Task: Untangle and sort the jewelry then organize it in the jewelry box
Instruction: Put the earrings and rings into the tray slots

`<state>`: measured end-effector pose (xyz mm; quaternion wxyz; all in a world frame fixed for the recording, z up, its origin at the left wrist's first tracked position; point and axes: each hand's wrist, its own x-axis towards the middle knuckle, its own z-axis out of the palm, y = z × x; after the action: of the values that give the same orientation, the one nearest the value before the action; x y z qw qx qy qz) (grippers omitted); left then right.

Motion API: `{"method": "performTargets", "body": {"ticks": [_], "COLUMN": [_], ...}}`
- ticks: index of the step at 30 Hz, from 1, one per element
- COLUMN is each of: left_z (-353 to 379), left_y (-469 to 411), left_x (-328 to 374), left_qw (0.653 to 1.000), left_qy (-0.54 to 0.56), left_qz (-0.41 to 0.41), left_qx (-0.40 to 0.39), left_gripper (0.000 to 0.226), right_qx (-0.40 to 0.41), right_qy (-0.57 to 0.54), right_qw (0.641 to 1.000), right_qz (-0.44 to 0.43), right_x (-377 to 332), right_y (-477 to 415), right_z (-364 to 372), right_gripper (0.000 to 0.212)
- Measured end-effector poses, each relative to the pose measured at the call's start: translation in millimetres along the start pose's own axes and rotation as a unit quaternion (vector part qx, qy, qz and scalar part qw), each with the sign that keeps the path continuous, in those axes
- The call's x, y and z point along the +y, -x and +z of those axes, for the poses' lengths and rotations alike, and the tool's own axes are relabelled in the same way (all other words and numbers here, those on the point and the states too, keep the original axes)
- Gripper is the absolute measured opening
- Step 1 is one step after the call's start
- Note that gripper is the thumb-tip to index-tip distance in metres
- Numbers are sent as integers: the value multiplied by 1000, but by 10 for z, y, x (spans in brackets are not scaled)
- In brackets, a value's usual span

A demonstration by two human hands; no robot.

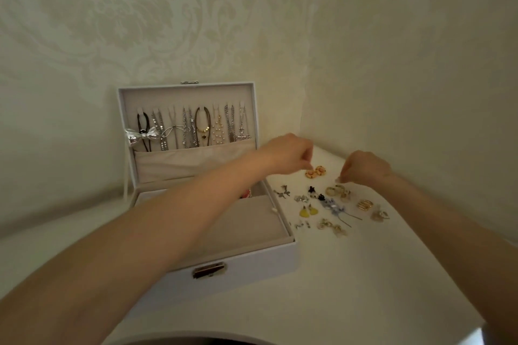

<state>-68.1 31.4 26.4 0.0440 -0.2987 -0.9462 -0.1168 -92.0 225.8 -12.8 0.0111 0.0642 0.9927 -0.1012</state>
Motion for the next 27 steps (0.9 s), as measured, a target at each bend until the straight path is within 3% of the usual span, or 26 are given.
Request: {"method": "performTargets", "body": {"ticks": [3, 7, 13, 16, 21, 27], "left_z": [340, 602, 725, 547, -189, -594], "left_y": [-367, -594, -689, -620, -133, 783], "left_x": [198, 277, 279, 302, 103, -560], "left_qw": [996, 986, 987, 993, 999, 991], "left_qy": [-46, -53, -79, -61, 10, -4], "left_qz": [-34, -73, -81, -64, -35, -112], "left_qx": [-73, -139, -113, -74, 24, 75], "left_gripper": [33, 42, 27, 25, 11, 23], "right_qx": [-29, -8, 8, 39, 38, -66], "right_qy": [15, 11, -12, -77, -337, -410], "right_qw": [999, 1000, 1000, 996, 927, 849], "right_qz": [10, 19, -5, -35, -160, -327], "right_x": [14, -15, 55, 16, -344, -1124], "right_y": [-44, -93, -82, 4, 329, 773], "right_z": [81, 167, 169, 9, -236, -206], "right_gripper": [42, 28, 18, 9, 12, 16]}}
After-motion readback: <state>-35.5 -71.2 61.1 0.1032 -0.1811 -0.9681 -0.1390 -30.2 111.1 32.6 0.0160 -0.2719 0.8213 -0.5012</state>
